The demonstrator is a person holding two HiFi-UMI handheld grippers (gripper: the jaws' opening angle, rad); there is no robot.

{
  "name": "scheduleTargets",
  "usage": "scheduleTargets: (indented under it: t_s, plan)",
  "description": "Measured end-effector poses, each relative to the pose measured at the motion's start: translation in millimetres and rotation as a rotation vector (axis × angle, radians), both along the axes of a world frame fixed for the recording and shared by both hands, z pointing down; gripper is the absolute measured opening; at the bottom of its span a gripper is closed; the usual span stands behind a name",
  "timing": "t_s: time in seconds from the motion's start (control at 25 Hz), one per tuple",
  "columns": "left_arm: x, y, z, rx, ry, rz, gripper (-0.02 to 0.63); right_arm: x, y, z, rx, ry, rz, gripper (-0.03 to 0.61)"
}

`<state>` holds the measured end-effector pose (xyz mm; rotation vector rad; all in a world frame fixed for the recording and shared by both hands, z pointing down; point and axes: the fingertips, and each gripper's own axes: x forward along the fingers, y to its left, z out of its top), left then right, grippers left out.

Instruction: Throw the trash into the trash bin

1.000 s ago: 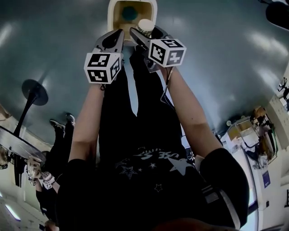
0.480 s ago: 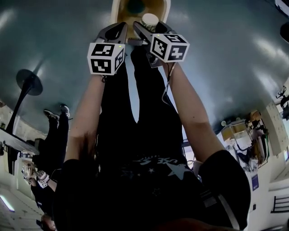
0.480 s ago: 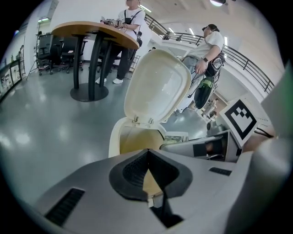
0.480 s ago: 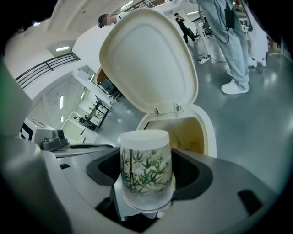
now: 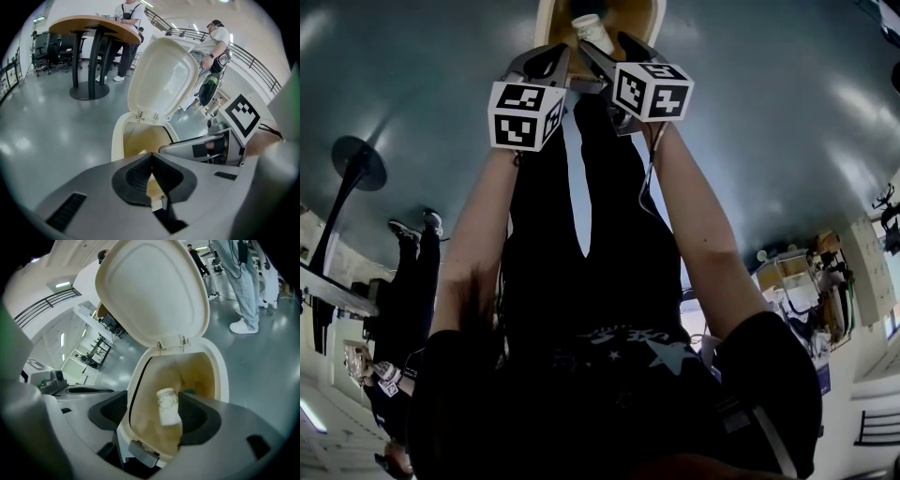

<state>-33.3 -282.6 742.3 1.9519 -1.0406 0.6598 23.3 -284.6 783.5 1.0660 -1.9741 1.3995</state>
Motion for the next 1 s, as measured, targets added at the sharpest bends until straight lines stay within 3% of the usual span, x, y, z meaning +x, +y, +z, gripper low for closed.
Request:
scheduleTargets:
  t_s: [0.56, 1.0]
  plan:
    - [-4, -4, -12, 0.02, 0.007, 0.034, 0.011, 2, -2, -13, 0.0, 0.015, 0.072, 0.341]
    - [-12, -5, -63, 0.078, 0.032, 0.092, 0.011, -4, -8, -74, 0.086, 0.054, 0.108, 0.324]
